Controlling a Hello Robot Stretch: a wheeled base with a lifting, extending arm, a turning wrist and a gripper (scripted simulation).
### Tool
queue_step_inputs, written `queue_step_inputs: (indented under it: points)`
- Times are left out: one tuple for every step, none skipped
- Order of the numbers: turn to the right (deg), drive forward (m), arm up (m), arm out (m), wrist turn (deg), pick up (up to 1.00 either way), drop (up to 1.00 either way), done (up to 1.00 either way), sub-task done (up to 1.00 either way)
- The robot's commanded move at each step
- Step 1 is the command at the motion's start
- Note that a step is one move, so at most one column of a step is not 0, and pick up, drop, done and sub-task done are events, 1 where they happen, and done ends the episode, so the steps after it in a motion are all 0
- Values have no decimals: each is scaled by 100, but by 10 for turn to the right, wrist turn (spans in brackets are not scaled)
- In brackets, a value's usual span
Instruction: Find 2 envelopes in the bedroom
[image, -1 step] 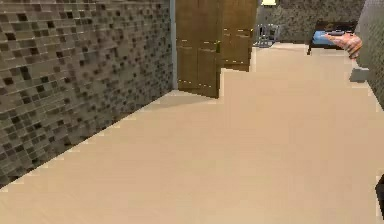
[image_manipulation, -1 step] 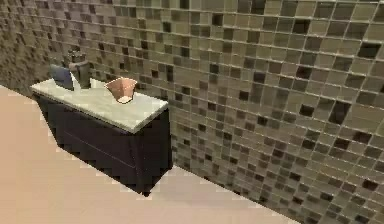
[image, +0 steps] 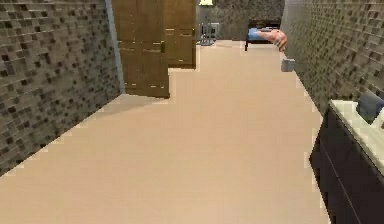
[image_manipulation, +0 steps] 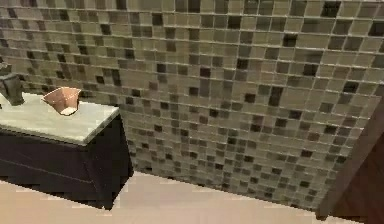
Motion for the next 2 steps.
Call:
queue_step_inputs:
  points:
    - [0,100,0,0,0,0,0,0,0]
    - [0,100,0,0,0,0,0,0,0]
